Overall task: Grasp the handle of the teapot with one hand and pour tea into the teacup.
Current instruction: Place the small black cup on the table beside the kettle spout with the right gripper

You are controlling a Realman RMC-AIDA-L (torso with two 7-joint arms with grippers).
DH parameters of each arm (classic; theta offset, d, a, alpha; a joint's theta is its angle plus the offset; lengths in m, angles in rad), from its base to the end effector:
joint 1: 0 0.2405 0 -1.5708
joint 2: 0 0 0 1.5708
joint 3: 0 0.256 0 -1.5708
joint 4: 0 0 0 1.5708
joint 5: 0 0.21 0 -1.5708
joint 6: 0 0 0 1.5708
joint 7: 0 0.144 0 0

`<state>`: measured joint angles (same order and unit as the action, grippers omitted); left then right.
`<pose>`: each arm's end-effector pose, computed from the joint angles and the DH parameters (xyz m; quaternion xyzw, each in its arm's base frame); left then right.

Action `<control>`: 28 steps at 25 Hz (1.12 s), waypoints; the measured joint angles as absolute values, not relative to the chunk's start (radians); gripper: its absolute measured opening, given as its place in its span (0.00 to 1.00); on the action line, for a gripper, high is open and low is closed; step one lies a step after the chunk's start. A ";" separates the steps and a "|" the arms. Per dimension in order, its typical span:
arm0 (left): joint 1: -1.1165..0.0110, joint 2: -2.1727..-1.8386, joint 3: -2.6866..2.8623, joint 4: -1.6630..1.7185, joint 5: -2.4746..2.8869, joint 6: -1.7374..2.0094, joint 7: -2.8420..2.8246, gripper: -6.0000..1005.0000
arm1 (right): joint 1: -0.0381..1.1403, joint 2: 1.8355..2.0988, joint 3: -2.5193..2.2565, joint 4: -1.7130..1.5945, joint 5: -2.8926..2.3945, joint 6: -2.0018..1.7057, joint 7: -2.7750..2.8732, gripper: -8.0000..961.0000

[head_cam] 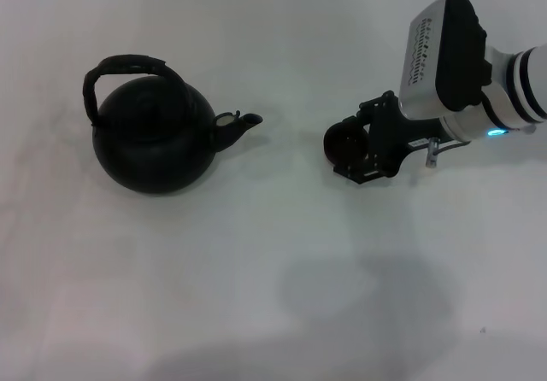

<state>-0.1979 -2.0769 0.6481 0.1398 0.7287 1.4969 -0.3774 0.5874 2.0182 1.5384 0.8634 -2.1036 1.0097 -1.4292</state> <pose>-0.3873 0.2397 0.0626 -0.6034 -0.2083 -0.3428 0.6892 0.2309 0.3629 -0.0710 -0.9862 0.0575 -0.0861 0.1291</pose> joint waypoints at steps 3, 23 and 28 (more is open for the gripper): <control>-0.197 -2.077 0.653 0.143 0.729 1.497 -0.377 0.53 | 0.587 2.017 1.538 0.861 -2.103 1.011 -1.428 0.75; -0.196 -2.077 0.655 0.144 0.729 1.497 -0.377 0.53 | 0.584 2.019 1.546 0.859 -2.101 1.009 -1.426 0.84; -0.196 -2.077 0.655 0.143 0.729 1.497 -0.377 0.53 | 0.584 2.014 1.555 0.859 -2.065 1.011 -1.429 0.87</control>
<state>-0.1963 -2.0770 0.6549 0.1431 0.7286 1.4971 -0.3774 0.5843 2.0137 1.5548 0.8590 -2.0655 1.0115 -1.4286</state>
